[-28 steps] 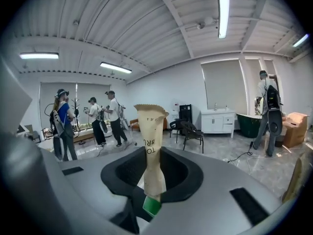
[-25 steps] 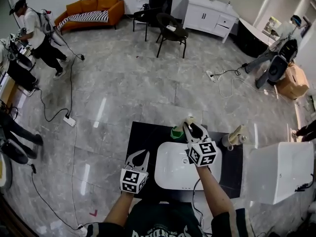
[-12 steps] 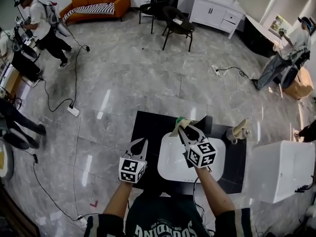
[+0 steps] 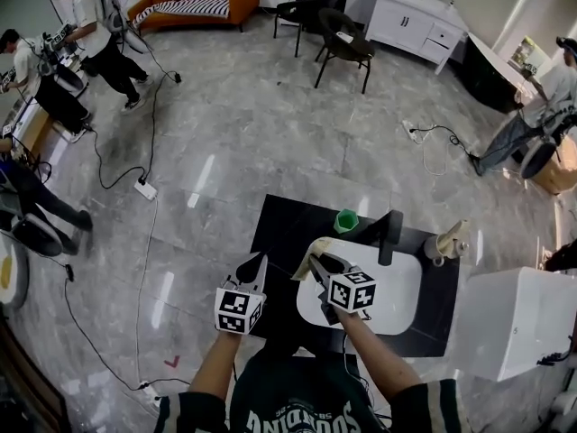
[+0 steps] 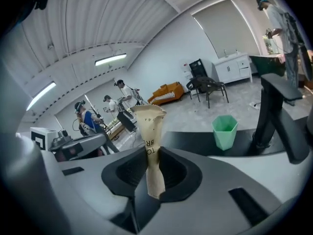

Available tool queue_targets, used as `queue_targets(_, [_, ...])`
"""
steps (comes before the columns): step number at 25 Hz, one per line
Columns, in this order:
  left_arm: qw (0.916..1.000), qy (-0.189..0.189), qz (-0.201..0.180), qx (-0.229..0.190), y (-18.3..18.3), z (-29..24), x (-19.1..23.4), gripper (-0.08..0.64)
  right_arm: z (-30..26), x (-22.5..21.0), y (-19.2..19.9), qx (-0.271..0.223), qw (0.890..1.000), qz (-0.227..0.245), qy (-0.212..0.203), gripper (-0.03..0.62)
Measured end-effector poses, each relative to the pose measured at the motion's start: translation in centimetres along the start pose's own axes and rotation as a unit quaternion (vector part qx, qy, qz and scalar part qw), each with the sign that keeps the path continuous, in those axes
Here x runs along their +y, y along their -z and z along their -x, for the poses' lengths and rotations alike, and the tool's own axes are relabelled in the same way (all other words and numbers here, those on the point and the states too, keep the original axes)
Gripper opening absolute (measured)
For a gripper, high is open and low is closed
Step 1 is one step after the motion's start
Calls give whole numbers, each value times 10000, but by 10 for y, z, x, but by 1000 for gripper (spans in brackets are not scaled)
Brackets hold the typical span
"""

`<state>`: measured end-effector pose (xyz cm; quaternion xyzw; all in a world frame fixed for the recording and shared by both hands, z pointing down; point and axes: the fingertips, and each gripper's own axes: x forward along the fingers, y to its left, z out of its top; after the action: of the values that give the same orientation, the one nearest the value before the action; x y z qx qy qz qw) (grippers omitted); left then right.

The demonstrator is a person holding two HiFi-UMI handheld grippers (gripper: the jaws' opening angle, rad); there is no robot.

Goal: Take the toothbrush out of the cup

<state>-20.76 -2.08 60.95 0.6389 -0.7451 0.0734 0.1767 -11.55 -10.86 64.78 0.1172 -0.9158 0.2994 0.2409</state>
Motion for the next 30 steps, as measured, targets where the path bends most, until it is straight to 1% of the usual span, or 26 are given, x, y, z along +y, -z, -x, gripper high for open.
queue_targets(6, [9999, -99, 103, 86, 14, 11, 11, 11, -17, 26, 50, 625, 9977, -99, -256, 87])
queue_targets(7, [9998, -104, 116, 96, 15, 11, 11, 11, -20, 28, 57, 698, 9969, -217, -281, 87])
queue_targets(9, [9998, -106, 142, 121, 19, 11, 12, 11, -25, 28, 68, 805, 9942, -636, -315, 87])
queue_targets(11, [9997, -104, 169, 138, 21, 12, 12, 11, -30, 23, 83, 980, 9899, -991, -251, 87])
queue_targets(15, [9996, -127, 198, 153, 25, 14, 17, 12, -38, 11, 109, 1382, 9834, -1177, -41, 87])
queue_targets(24, [9992, -179, 247, 265, 35, 20, 29, 11, -60, -1, 132, 1595, 9744, -1584, 47, 87])
queue_targets(30, [9990, -116, 274, 345, 39, 20, 30, 11, -72, -9, 141, 1649, 9725, -1642, 80, 90])
